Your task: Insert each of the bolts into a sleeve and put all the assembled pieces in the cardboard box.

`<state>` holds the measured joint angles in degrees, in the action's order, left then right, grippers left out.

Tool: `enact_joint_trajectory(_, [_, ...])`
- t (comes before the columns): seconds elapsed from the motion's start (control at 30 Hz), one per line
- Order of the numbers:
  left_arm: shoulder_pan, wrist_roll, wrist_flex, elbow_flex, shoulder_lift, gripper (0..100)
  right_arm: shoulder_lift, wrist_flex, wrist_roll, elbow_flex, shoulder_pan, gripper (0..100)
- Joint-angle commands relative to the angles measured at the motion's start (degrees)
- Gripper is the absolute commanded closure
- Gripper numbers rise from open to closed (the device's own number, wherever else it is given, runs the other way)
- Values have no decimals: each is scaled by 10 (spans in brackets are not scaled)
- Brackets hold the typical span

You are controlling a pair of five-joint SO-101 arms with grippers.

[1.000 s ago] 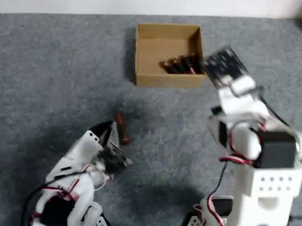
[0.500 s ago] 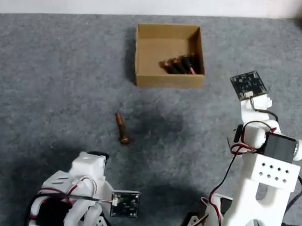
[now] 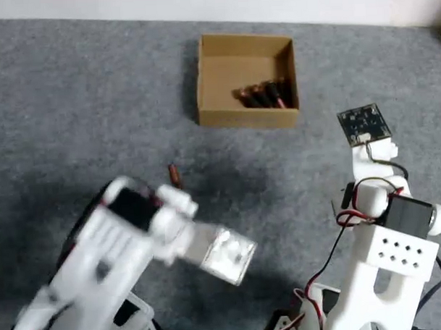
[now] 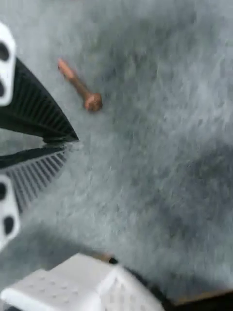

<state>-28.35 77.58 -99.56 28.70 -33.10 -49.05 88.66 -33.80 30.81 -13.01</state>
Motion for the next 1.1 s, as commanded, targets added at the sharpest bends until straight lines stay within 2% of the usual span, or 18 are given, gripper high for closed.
enact_joint_trajectory(0.0, [36, 341, -21, -88, 153, 870, -10, -15, 5, -6, -15, 994])
enact_joint_trajectory(0.07, [80, 412, -21, -111, 203, 819, -10, -17, 2, -6, -36, 994])
enact_joint_trajectory(0.23, [202, 583, -21, -217, 287, 829, -5, -55, -41, -2, -95, 994])
enact_joint_trajectory(0.4, [243, 668, -21, -307, 388, 832, -4, -74, -55, 0, -133, 994])
enact_joint_trajectory(0.73, [187, 675, -21, -487, 610, 829, -8, -76, -49, -1, -154, 994])
enact_joint_trajectory(1.07, [159, 642, -18, -539, 666, 829, -9, -84, -18, -1, -145, 994])
